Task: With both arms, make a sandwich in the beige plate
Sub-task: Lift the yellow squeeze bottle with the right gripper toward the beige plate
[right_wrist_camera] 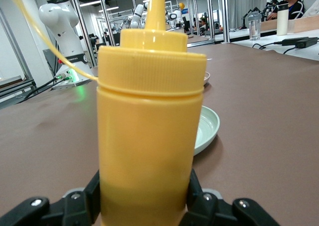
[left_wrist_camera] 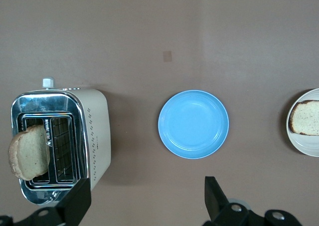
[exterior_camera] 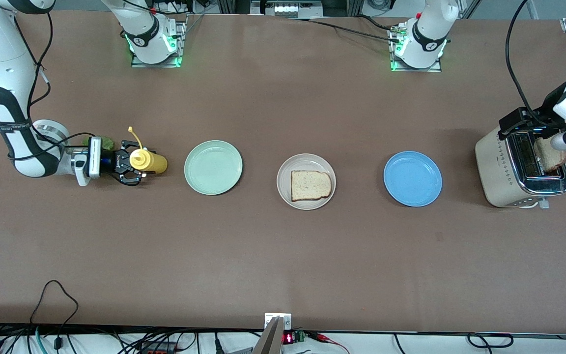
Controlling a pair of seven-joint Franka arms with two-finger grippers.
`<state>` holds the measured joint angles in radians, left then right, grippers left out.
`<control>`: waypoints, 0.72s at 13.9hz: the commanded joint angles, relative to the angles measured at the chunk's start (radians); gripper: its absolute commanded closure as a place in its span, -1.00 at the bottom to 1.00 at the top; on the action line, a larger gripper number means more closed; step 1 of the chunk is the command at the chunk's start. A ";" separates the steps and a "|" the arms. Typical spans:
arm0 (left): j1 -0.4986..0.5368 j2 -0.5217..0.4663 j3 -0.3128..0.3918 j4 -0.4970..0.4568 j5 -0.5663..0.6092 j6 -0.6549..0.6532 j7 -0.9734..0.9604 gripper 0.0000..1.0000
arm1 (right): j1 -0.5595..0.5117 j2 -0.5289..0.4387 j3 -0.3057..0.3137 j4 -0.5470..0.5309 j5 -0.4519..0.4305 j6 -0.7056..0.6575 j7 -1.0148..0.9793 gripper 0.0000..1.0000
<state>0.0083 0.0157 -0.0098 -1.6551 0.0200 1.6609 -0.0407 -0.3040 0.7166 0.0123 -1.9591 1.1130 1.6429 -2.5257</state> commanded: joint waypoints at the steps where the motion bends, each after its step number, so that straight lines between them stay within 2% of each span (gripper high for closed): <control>1: 0.007 -0.019 0.004 -0.009 -0.017 0.010 0.002 -1.00 | 0.026 0.011 -0.005 0.017 0.019 0.006 -0.019 1.00; 5: 0.006 -0.020 0.001 -0.014 -0.019 0.022 -0.002 -1.00 | 0.066 -0.006 -0.009 0.074 0.008 0.006 0.024 1.00; 10: 0.015 0.003 0.002 0.011 -0.019 0.020 0.002 -1.00 | 0.134 -0.078 -0.014 0.075 -0.019 0.081 0.123 1.00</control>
<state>0.0209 0.0136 -0.0077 -1.6546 0.0186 1.6778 -0.0407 -0.2039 0.6970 0.0105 -1.8724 1.1104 1.7050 -2.4651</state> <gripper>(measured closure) 0.000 0.374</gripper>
